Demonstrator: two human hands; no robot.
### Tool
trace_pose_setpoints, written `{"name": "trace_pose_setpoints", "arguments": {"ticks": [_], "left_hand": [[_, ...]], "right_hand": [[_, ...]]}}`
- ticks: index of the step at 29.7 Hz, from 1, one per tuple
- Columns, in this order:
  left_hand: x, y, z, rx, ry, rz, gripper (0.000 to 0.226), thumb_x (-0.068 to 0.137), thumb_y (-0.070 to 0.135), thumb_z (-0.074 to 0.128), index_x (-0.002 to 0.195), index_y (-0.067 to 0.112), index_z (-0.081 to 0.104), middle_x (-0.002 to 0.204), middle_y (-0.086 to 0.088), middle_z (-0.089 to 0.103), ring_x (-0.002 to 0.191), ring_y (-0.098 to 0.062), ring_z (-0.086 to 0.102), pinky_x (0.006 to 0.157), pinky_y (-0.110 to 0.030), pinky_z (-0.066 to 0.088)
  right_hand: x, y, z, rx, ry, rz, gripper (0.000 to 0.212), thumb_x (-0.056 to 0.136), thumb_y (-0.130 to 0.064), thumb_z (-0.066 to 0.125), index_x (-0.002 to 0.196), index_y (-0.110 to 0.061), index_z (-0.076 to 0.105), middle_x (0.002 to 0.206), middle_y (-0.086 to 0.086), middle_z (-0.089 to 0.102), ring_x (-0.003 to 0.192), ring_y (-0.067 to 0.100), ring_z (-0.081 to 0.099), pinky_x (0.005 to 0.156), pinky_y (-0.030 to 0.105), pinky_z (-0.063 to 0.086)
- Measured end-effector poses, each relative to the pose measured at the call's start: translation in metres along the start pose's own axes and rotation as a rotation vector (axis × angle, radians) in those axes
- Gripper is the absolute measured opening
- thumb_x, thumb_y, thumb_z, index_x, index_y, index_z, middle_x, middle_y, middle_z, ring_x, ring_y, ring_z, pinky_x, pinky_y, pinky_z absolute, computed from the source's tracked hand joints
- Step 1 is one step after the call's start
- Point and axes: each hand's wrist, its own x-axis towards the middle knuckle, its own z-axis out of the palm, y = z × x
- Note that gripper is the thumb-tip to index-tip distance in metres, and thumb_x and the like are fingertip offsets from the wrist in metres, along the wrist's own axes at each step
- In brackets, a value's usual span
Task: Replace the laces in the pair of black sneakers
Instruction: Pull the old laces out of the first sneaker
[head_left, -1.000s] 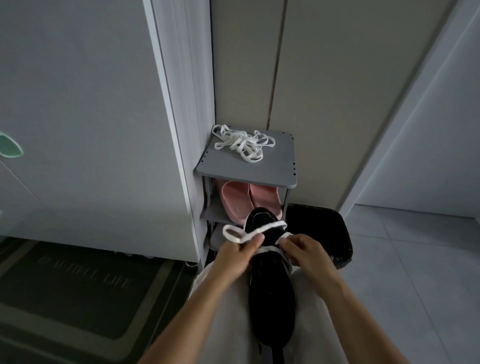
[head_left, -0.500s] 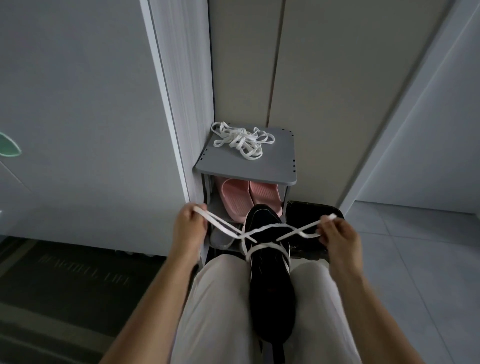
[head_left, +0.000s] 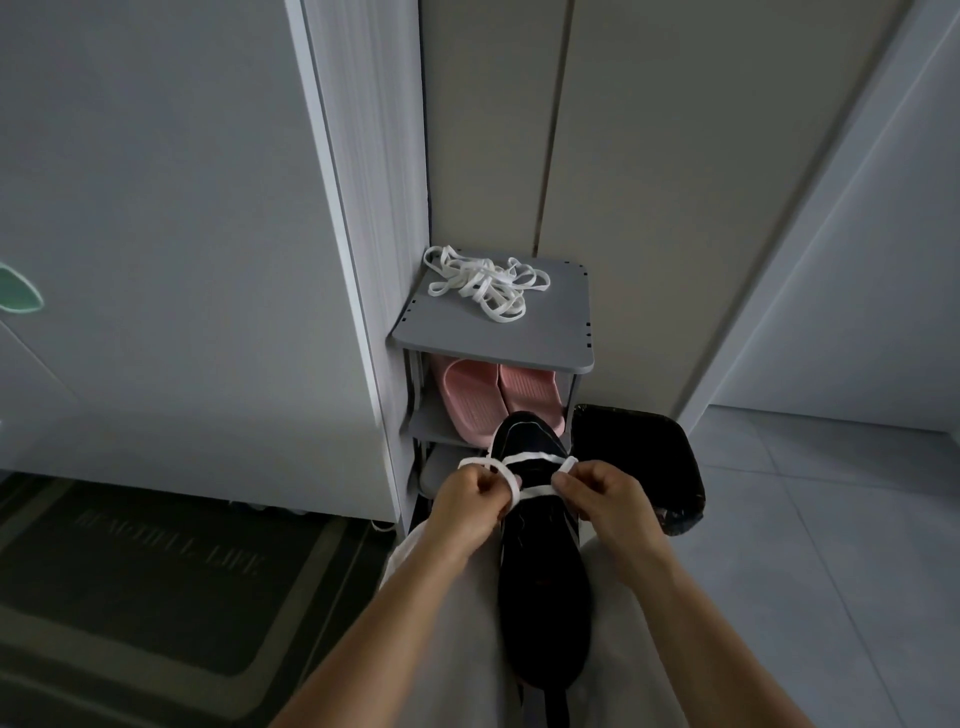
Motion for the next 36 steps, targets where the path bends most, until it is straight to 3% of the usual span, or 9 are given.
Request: {"name": "trace_pose_setpoints", "arguments": {"ticks": [3,6,10,13,16,20,28,32,36], "left_hand": [[0.003,-0.003,0.005,0.06,0.079,0.036,0.017,0.089,0.019,0.055,0.088,0.003,0.062,0.073,-0.002,0.058,0.073,-0.02,0.056,0.066,-0.029,0.043],[0.001,0.004,0.002,0.016,0.123,0.087,0.011,0.091,0.011,0.048,0.085,0.008,0.057,0.07,0.004,0.055,0.065,-0.013,0.052,0.056,-0.021,0.039],[0.005,0.019,-0.045,-0.337,0.281,0.001,0.023,0.088,0.004,0.047,0.067,0.011,0.051,0.053,0.0,0.042,0.046,-0.012,0.032,0.045,-0.022,0.024],[0.008,0.021,-0.081,-0.438,0.403,0.012,0.025,0.093,0.011,0.047,0.068,0.013,0.052,0.055,-0.002,0.042,0.045,-0.012,0.032,0.045,-0.024,0.025],[0.008,0.01,-0.069,-0.317,0.322,-0.007,0.024,0.095,0.019,0.048,0.072,0.011,0.054,0.058,-0.003,0.045,0.042,-0.008,0.036,0.043,-0.019,0.028],[-0.007,0.0,-0.02,-0.049,0.043,0.015,0.031,0.092,0.035,0.051,0.071,0.013,0.046,0.07,-0.011,0.047,0.054,-0.016,0.039,0.053,-0.025,0.032],[0.003,0.005,0.007,0.3,0.081,0.112,0.02,0.092,0.032,0.052,0.087,0.013,0.049,0.08,0.005,0.052,0.077,-0.014,0.05,0.068,-0.027,0.036],[0.004,0.007,-0.006,0.156,0.148,0.219,0.017,0.095,0.018,0.048,0.078,0.017,0.046,0.066,0.005,0.052,0.061,-0.013,0.05,0.054,-0.022,0.036],[0.018,0.026,-0.065,-0.247,0.4,0.268,0.022,0.098,0.012,0.04,0.077,0.02,0.042,0.067,-0.003,0.059,0.053,-0.018,0.054,0.046,-0.026,0.04]], "right_hand": [[0.001,0.003,0.002,-0.017,0.022,-0.03,0.011,0.085,-0.009,0.063,0.075,-0.008,0.064,0.061,-0.004,0.06,0.051,-0.002,0.056,0.053,0.012,0.044],[0.004,0.01,0.0,-0.036,0.056,-0.042,0.014,0.088,-0.012,0.06,0.075,-0.009,0.063,0.062,-0.002,0.059,0.057,0.006,0.053,0.059,0.021,0.044],[0.015,0.003,-0.035,0.289,0.35,0.003,0.019,0.091,-0.012,0.056,0.072,-0.013,0.057,0.062,0.001,0.052,0.057,0.01,0.044,0.052,0.017,0.039],[0.019,-0.004,-0.061,0.44,0.409,0.017,0.02,0.094,-0.014,0.051,0.075,-0.012,0.055,0.069,0.001,0.051,0.061,0.008,0.045,0.06,0.02,0.041],[0.019,0.0,-0.047,0.337,0.266,0.065,0.016,0.092,-0.016,0.055,0.079,-0.011,0.061,0.07,0.001,0.06,0.059,0.006,0.053,0.057,0.017,0.044],[0.009,0.01,-0.014,0.013,-0.026,0.072,0.015,0.089,-0.022,0.06,0.083,-0.011,0.067,0.071,0.003,0.062,0.065,0.013,0.055,0.065,0.028,0.044],[0.009,0.004,0.005,-0.116,0.059,-0.015,0.013,0.089,-0.016,0.06,0.082,-0.005,0.065,0.069,0.002,0.062,0.062,0.01,0.055,0.056,0.017,0.042],[0.01,0.008,-0.002,0.023,0.166,-0.036,0.016,0.092,-0.014,0.054,0.085,-0.001,0.06,0.072,0.007,0.064,0.065,0.017,0.058,0.062,0.027,0.046],[0.02,-0.008,-0.035,0.452,0.353,-0.089,0.017,0.097,-0.01,0.045,0.081,-0.009,0.05,0.069,0.002,0.067,0.058,0.005,0.065,0.06,0.022,0.051]]}}
